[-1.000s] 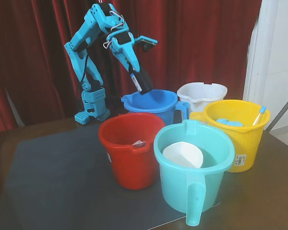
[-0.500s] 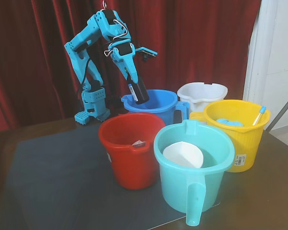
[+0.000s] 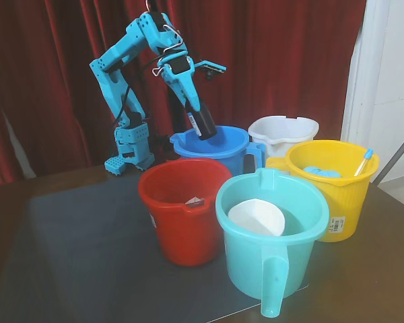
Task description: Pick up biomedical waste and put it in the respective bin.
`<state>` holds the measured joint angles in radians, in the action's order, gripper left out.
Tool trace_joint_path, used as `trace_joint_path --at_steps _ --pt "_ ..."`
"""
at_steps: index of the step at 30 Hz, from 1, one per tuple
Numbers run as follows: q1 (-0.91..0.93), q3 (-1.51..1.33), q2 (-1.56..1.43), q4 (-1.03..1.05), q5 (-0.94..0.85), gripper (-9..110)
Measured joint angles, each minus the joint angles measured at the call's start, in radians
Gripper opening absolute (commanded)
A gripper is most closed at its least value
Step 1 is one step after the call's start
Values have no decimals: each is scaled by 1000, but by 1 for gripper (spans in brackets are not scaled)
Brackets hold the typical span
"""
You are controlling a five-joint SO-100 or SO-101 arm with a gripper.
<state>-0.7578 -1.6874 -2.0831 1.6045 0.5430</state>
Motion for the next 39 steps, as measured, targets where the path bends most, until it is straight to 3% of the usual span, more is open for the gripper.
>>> trace_joint_path --at_steps 5,21,23,28,34,39 --pt "0 0 0 0 2 27" --pt "-6 34 -9 -11 2 27" --pt "0 58 -20 -3 2 24" --pt "95 173 -120 -2 -26 4" --pt "282 202 -426 -2 -215 2" --pt "460 89 -565 -2 -232 2"
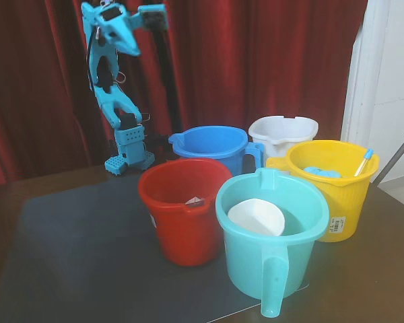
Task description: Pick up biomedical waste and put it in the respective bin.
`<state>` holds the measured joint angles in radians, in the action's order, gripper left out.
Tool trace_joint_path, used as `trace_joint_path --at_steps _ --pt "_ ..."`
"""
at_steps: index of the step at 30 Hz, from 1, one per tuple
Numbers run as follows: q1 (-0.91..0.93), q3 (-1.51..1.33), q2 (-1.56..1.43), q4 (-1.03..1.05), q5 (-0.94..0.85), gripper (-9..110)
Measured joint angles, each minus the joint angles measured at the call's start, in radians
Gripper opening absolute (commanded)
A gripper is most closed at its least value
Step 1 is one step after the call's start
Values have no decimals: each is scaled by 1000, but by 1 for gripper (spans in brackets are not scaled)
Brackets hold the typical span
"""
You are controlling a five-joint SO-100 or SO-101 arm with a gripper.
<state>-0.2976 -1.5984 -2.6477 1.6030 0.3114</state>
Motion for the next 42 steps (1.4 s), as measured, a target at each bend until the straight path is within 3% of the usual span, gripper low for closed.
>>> trace_joint_path --at_steps 12,24,42 --pt "256 -676 -514 -127 -23 2" --pt "296 -1103 -488 -360 -46 2" --pt "316 -1335 -482 -282 -37 2"
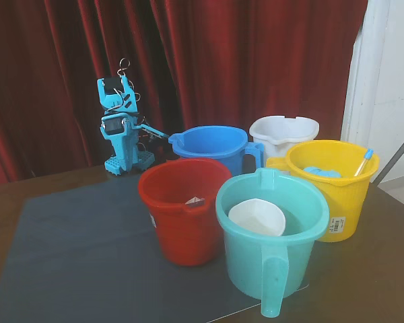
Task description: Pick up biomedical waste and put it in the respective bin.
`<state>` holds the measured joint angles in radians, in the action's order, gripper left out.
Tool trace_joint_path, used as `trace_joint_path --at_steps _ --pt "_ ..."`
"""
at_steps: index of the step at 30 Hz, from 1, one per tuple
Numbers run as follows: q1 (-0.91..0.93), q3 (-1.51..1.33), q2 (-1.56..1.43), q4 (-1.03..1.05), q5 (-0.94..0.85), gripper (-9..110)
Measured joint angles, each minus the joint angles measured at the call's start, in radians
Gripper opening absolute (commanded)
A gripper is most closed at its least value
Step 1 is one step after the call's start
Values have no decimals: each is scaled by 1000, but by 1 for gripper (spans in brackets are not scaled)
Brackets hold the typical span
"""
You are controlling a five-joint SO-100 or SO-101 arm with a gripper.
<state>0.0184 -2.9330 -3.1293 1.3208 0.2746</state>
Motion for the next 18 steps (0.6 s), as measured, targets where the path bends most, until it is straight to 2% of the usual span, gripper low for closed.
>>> trace_joint_path --at_steps 6,18 --pt "8 12 -12 117 5 2" --pt "9 14 -9 117 5 2"
